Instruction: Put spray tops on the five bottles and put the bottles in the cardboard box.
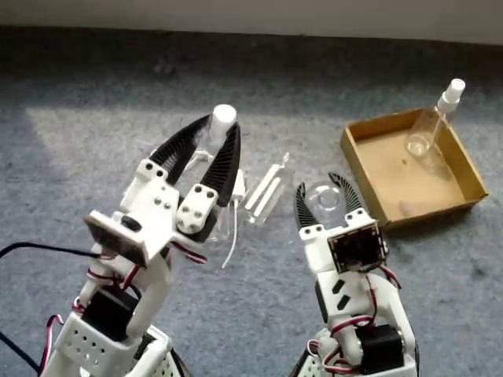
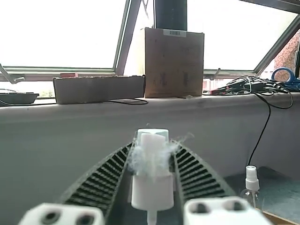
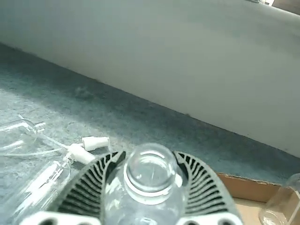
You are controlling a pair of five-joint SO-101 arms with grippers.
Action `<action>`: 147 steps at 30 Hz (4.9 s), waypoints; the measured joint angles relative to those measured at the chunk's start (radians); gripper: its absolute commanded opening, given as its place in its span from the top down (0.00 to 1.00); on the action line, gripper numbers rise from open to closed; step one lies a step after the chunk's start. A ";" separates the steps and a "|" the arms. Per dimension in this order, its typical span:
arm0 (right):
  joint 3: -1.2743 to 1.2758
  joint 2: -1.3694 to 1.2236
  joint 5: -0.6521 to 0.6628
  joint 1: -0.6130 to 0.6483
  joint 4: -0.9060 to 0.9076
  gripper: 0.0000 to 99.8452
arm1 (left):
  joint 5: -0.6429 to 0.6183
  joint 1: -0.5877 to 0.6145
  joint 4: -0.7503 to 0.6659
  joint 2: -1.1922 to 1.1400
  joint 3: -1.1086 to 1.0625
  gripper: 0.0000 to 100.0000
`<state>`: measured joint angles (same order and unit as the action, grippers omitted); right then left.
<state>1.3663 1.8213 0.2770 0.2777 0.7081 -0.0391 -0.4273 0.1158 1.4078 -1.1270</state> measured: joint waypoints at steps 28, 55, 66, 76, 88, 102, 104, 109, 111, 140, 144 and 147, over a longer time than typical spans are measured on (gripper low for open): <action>0.031 -0.253 -0.091 0.109 -0.167 0.98 | -0.127 -0.083 0.035 -0.516 0.463 0.99; 0.207 -0.129 -0.166 0.114 -0.236 0.98 | -0.215 -0.224 -0.554 -0.528 0.192 0.99; 0.207 -0.129 -0.166 0.180 -0.201 0.98 | -0.298 -0.224 -0.557 -0.528 0.175 0.99; 0.207 -0.129 -0.166 0.181 -0.201 0.98 | -0.307 -0.181 -0.480 -0.528 0.167 0.99; 0.207 -0.127 -0.166 0.181 -0.201 0.98 | -0.307 -0.176 -0.279 -0.442 0.167 0.99; 0.207 -0.127 -0.166 0.186 -0.201 0.98 | -0.327 -0.178 -0.387 -0.437 0.167 0.99; 0.207 -0.127 -0.166 0.186 -0.201 0.98 | -0.371 -0.178 -0.387 -0.437 0.167 0.99; 0.207 -0.127 -0.166 0.186 -0.201 0.98 | -0.405 -0.176 -0.393 -0.437 0.109 0.99; 0.207 -0.127 -0.166 0.186 -0.201 0.98 | -0.405 -0.178 -0.393 -0.436 0.095 0.99; 0.207 -0.127 -0.166 0.184 -0.167 0.98 | -0.408 -0.124 -0.674 -0.658 0.031 0.99; 0.207 -0.127 -0.166 0.184 -0.167 0.98 | -0.408 -0.124 -0.674 -0.592 -0.046 0.99; 0.207 -0.127 -0.166 0.184 -0.167 0.98 | -0.411 -0.126 -0.628 -0.560 -0.074 0.99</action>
<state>1.5735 1.6939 0.1112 0.4618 0.5409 -0.4503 -0.5531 -0.5117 0.8477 -1.2006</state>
